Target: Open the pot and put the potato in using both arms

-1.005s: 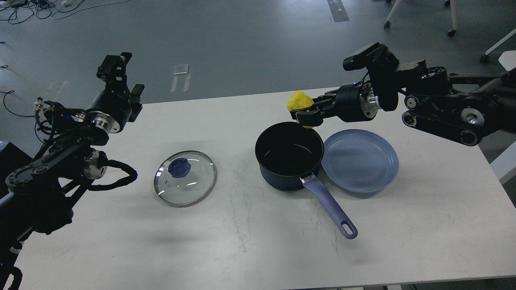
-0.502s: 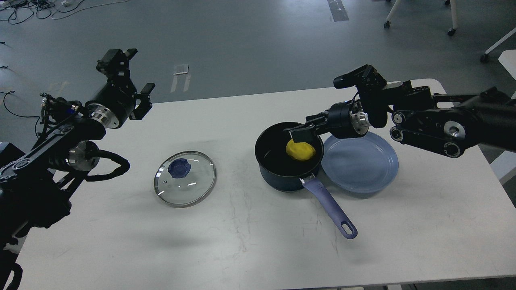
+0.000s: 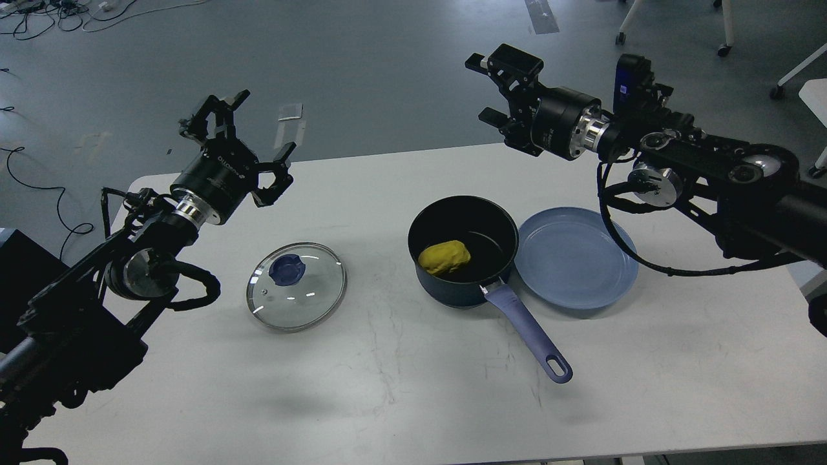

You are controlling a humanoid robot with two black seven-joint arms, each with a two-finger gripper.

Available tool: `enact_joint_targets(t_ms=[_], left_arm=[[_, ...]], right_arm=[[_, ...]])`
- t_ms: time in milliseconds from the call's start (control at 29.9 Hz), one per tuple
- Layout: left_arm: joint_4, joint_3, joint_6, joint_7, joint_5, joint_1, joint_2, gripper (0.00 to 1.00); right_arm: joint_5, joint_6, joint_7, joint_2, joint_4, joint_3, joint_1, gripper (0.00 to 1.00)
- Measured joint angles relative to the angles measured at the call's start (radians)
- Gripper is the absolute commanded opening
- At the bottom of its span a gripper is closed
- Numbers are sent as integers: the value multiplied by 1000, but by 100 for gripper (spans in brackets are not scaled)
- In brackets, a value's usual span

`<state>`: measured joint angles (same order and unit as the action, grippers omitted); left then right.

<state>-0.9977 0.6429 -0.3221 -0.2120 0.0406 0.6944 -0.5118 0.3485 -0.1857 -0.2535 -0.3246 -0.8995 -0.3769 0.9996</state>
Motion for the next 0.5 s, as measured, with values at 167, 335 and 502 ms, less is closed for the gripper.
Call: enact_joint_targets(t_ms=[167, 335, 502], left_arm=[[-2, 30, -24, 26, 2, -35, 4, 98], [-3, 35, -30, 27, 2, -55, 4, 98], [-4, 35, -30, 18, 2, -66, -7, 98]], right_arm=[[-130, 1, 74, 32, 11, -190, -136, 100], [-216, -8, 147, 58, 14, -307, -188, 100], [-224, -14, 152, 73, 12, -321, -191, 100]])
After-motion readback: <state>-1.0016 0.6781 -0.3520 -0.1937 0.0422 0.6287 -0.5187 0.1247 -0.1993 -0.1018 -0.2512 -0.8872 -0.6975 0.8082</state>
